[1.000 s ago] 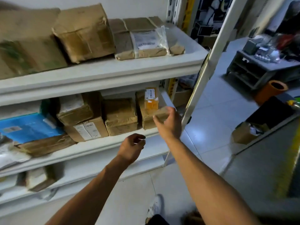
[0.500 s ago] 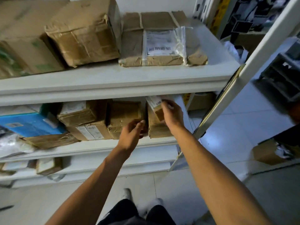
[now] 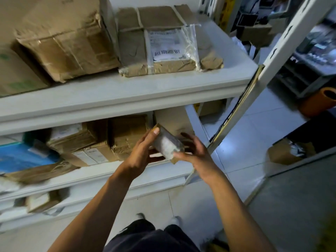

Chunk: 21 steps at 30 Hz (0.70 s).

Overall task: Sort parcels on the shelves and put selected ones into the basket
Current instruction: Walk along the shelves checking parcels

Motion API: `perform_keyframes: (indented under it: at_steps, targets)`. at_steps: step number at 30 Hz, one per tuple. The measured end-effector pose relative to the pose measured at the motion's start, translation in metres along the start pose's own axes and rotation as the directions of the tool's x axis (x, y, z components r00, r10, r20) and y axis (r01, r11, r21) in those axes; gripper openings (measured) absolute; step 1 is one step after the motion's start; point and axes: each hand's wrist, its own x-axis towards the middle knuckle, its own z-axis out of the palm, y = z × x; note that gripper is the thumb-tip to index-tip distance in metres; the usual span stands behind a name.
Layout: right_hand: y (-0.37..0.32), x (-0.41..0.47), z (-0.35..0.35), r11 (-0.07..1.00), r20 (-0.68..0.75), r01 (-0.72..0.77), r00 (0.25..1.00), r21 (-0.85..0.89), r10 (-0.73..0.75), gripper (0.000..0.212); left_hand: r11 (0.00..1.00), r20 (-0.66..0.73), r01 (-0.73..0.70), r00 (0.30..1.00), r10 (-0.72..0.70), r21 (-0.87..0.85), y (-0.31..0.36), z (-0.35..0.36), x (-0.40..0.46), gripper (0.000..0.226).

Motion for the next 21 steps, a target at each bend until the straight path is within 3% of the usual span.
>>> perform_keyframes:
  at_steps: [2,3,7,10,12,14,17,21]
  targets:
    - [0.000,-0.005,0.009,0.909,-0.082,0.154,0.976,-0.388,-0.200,0.089,0.997,0.021,0.045,0.999,-0.044,-0.056,-0.003,-0.004,0.000,0.064]
    - [-0.001,-0.008,0.015,0.868,-0.089,0.201,0.959,-0.455,-0.269,0.090,0.994,0.004,0.053,0.999,-0.053,-0.092,-0.005,-0.005,0.000,0.061]
    - [-0.001,-0.019,0.033,0.822,-0.045,0.317,0.923,-0.473,-0.382,0.087,0.980,-0.192,-0.010,0.981,-0.029,-0.199,-0.014,-0.004,0.013,0.031]
    - [-0.005,-0.001,0.039,0.785,-0.258,0.302,0.829,-0.540,-0.496,0.067,0.989,-0.295,-0.047,0.955,0.003,-0.143,-0.015,-0.010,0.017,0.037]
    - [-0.018,0.034,0.037,0.721,-0.417,0.035,0.797,-0.692,-0.438,0.079,0.990,-0.341,-0.062,0.940,0.016,-0.125,-0.012,-0.016,0.013,0.040]
    - [-0.033,0.069,0.038,0.592,-0.444,-0.255,0.874,-0.765,-0.197,0.106,0.992,-0.353,-0.066,0.935,0.023,-0.111,-0.010,-0.023,0.008,0.043]
    - [-0.030,0.101,0.047,0.473,-0.375,-0.342,0.927,-0.812,0.027,0.125,0.997,-0.360,-0.059,0.932,0.040,-0.043,-0.012,-0.034,0.001,0.039]
    - [-0.018,0.110,0.047,0.454,-0.370,-0.357,0.927,-0.816,0.065,0.120,0.997,-0.380,-0.070,0.923,0.059,-0.014,-0.012,-0.045,-0.002,0.023]
